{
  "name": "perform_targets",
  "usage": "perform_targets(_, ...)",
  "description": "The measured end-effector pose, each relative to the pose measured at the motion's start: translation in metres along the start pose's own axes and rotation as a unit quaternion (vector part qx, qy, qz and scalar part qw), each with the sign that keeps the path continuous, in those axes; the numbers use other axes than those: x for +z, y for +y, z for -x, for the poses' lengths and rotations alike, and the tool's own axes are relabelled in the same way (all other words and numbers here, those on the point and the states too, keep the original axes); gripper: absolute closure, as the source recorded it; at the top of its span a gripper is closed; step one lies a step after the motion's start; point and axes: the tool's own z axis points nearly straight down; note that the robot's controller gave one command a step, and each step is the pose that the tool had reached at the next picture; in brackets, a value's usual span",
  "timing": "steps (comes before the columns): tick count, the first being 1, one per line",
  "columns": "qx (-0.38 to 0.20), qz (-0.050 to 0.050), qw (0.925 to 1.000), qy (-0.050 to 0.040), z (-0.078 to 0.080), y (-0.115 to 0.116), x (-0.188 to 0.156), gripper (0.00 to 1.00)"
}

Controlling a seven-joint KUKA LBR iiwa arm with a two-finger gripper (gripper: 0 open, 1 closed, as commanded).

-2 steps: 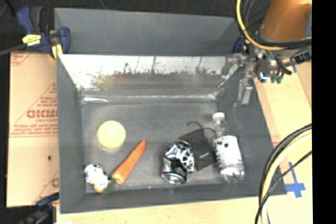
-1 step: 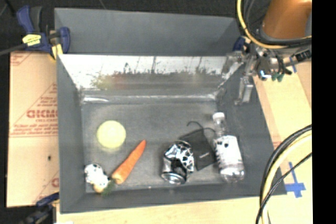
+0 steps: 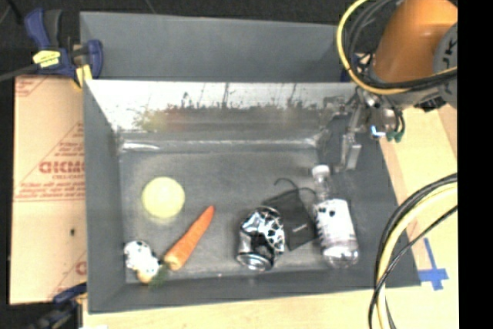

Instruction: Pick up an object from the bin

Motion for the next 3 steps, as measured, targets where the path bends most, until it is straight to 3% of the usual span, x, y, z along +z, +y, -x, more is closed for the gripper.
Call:
perform_targets(1, 0.057, 0.001, 0.9984, 0.0030, -0.010, 0.010, 0.035, 0.00)
perform_targets(2, 0.050, 0.000, 0.9987, -0.0020, -0.018, 0.009, 0.065, 0.00)
perform_targets(3, -0.028, 0.002, 0.9996, -0.0043, -0.028, 0.015, 0.084, 0.00)
